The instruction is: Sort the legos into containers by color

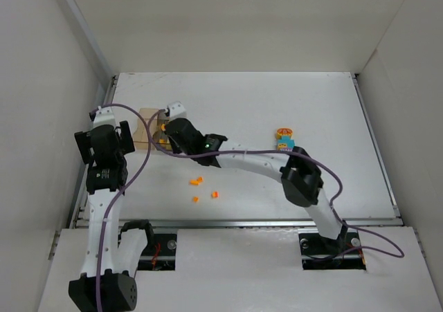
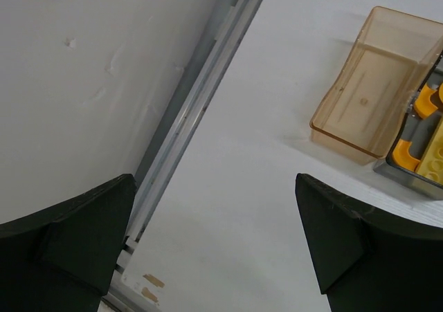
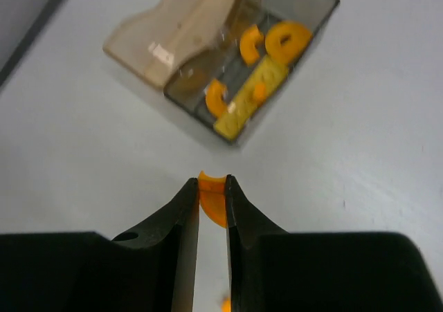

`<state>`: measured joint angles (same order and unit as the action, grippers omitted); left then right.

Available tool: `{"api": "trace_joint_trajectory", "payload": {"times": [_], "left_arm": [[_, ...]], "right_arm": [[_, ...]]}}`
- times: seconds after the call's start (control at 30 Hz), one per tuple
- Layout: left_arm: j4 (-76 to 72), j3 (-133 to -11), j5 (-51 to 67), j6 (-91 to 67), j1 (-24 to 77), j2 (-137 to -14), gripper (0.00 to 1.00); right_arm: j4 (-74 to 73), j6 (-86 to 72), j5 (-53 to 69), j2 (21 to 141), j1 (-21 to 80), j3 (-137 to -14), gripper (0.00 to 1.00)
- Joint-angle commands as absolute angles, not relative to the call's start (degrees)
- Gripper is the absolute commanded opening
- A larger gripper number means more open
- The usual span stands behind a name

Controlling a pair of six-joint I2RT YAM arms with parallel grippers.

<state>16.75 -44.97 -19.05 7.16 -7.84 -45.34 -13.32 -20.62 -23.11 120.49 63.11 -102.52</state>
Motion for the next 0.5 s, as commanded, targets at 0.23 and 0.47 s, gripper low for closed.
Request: {"api": "trace_joint_trajectory", "payload": {"times": [0.23,0.47], "left_arm": [[13.5,-44.4,-24.4,6.7,-6.3,-44.8,1.00],[13.0,-44.4,-24.4,6.7,-6.3,-45.4,1.00]], "right_arm": [[1.1,-13.3,-20.0,141.6,58.8,-132.3,0.00],[5.3,-12.6,-17.6,146.9,58.3,-134.8,0.04]]}}
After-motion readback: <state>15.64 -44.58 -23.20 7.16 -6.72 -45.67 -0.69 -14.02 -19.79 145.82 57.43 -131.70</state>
